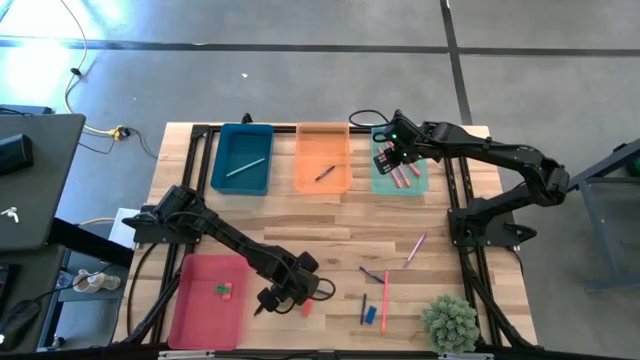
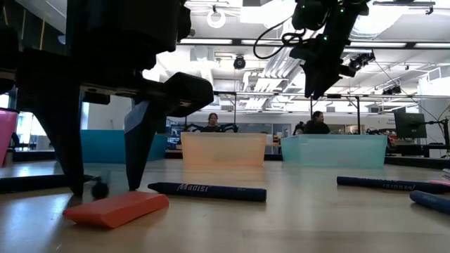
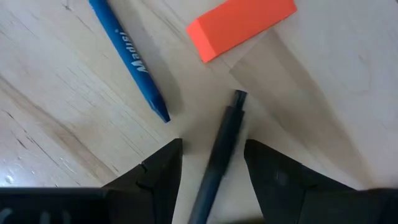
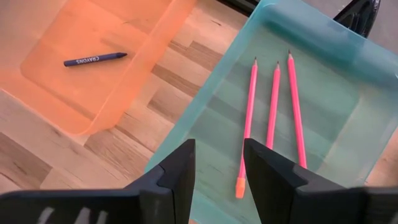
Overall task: Sort crayons/erasers/pens/pencils in bins
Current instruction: Put the black pen into the blue bin
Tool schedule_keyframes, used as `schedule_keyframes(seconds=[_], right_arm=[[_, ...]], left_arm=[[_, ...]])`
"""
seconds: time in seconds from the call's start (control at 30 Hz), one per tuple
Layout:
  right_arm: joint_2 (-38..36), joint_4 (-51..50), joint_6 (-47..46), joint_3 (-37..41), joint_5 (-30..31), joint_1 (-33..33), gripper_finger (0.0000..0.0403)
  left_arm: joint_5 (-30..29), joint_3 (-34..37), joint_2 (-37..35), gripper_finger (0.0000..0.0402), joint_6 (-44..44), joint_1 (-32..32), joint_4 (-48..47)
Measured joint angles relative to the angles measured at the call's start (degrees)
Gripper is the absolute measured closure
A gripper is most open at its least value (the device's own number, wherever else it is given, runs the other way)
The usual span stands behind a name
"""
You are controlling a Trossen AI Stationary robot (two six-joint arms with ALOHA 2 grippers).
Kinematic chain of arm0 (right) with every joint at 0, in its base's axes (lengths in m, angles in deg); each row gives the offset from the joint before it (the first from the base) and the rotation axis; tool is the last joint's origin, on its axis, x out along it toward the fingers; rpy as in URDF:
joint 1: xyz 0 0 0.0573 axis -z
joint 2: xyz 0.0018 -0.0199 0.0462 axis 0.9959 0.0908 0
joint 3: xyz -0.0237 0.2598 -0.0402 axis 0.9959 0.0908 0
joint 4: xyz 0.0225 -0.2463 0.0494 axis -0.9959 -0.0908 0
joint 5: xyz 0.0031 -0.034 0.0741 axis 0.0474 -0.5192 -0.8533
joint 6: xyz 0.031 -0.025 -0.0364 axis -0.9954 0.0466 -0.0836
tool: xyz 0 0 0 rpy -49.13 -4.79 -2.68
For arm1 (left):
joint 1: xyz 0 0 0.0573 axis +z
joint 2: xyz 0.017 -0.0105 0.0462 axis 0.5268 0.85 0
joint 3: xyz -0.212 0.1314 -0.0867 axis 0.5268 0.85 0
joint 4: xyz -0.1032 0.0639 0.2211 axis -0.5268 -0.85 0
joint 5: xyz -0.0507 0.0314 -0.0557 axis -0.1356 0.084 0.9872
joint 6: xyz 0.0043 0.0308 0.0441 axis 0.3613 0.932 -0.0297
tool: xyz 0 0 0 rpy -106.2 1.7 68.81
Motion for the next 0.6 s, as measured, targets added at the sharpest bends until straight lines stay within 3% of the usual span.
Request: schedule_keyframes(seconds=[0.23, 0.6], right_arm=[[-0.01, 0.00, 0.01, 0.00, 0.00, 0.00, 0.0274], [-0.01, -0.01, 0.00, 0.00, 0.00, 0.00, 0.0274]], left_arm=[[0.68, 0.09, 0.09, 0.0244, 0.04, 1.03, 0.25], [0.21, 0.13, 0.20, 0.0363, 0.02, 1.38, 0.68]])
